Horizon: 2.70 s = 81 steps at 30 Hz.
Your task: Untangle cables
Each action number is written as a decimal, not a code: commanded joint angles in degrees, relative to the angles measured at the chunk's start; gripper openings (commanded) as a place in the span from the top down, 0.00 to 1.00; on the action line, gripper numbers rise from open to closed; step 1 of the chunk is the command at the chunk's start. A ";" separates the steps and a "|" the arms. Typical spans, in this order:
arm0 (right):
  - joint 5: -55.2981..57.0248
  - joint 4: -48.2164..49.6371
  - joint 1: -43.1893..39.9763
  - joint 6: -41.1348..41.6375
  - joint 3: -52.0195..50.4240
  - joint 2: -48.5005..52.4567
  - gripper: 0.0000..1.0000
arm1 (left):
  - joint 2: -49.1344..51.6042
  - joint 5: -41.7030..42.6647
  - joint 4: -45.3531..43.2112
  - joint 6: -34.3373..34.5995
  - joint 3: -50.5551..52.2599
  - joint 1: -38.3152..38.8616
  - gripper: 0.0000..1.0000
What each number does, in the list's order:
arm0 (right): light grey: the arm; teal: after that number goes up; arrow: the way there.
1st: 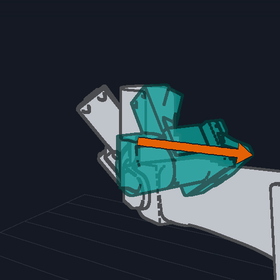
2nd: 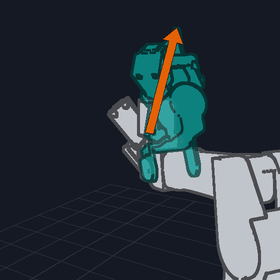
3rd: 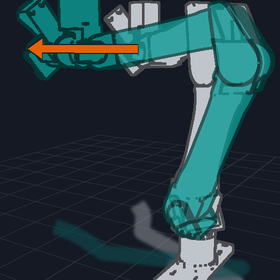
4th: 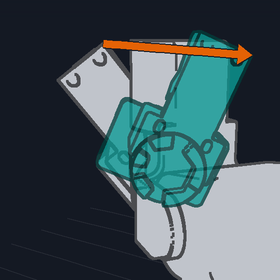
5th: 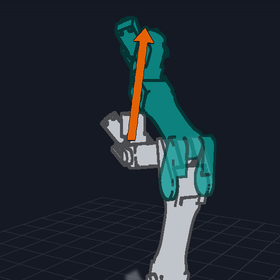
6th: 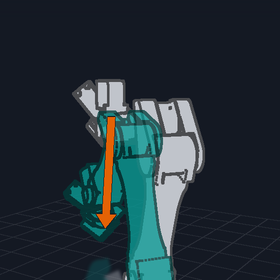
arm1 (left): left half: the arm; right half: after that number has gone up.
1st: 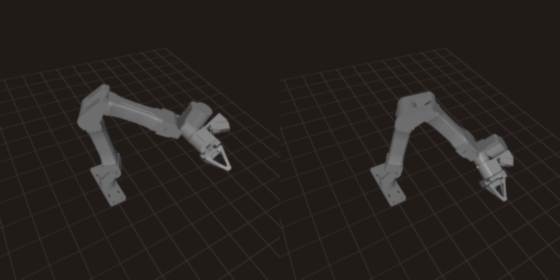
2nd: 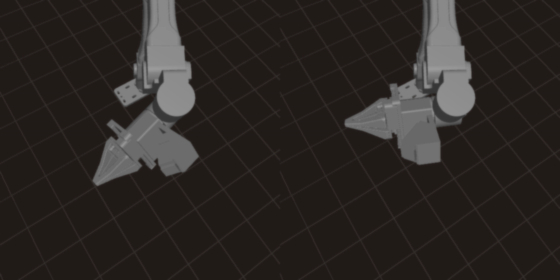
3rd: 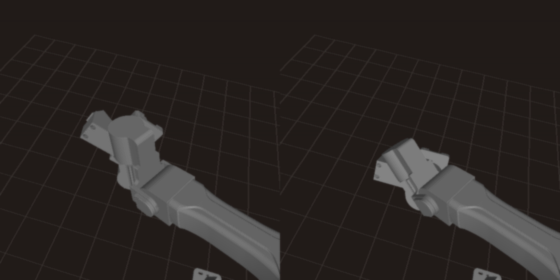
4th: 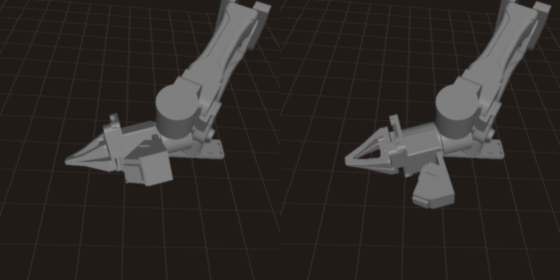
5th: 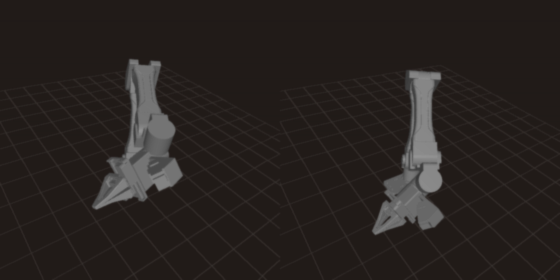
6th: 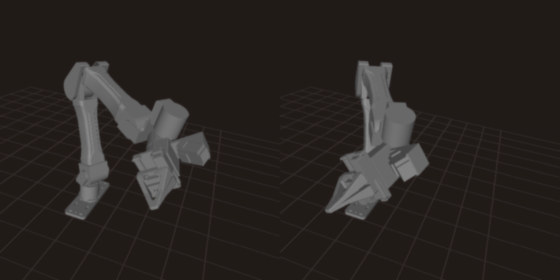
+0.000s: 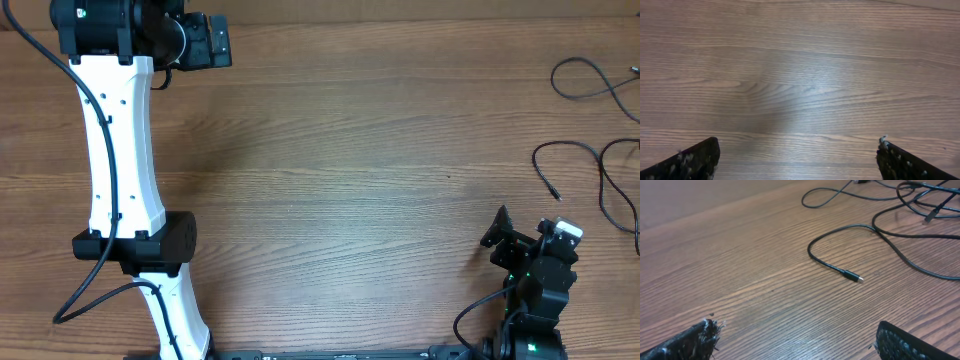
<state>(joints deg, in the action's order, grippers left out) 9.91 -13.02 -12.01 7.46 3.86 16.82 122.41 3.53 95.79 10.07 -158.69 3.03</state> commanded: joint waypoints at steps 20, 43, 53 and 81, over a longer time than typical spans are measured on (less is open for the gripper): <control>0.74 0.24 -0.22 -0.04 0.22 -0.31 0.00 | -0.26 7.43 -14.40 -9.40 -0.02 3.80 0.00; 0.74 0.22 -0.22 -0.04 0.20 -0.31 0.00 | -33.99 -2.43 -32.39 -14.58 38.86 6.97 0.00; 0.74 0.22 -0.22 -0.07 0.22 -0.31 0.00 | -66.69 1.03 -73.50 -14.16 95.78 6.73 0.00; 0.74 0.22 -0.22 -0.07 0.22 -0.31 0.00 | -119.19 3.43 -107.60 -22.14 157.61 -0.92 0.00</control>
<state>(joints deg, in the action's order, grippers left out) 10.09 -13.06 -12.01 7.46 3.84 16.78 6.74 6.46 -11.64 -7.99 -4.54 2.87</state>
